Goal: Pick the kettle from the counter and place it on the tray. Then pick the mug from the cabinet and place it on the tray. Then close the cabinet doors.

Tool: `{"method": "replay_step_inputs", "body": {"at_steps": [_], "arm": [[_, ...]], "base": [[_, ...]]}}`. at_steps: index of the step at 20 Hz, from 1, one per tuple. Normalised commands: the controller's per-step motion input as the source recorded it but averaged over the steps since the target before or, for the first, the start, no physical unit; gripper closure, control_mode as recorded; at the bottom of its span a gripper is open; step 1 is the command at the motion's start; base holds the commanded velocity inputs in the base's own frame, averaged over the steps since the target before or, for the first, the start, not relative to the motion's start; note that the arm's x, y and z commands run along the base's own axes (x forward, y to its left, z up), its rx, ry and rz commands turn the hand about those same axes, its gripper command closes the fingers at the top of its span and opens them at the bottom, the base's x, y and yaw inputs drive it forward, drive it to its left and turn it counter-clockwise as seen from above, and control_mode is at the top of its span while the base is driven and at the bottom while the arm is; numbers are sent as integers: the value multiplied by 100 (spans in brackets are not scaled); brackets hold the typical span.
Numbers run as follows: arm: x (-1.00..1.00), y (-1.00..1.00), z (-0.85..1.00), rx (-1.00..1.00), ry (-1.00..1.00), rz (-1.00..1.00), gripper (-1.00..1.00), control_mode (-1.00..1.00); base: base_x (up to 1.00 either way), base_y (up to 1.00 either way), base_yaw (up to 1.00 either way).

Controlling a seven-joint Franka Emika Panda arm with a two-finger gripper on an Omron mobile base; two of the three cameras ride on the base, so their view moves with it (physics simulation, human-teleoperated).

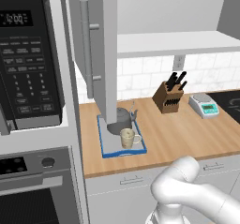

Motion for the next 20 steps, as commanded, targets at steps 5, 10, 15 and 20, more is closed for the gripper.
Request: {"method": "replay_step_inputs", "body": {"at_steps": [5, 10, 15, 20], "arm": [[3, 53, 31, -39, 5, 7, -100, -100], [15, 68, 35, -32, 15, 0, -100, -100], [21, 73, 18, -32, 14, 0, -100, -100], [33, 70, 3, -27, 7, -1, -100, -100]], "base": [[0, 0, 0], [0, 0, 0], [0, 0, 0], [0, 0, 0]]}}
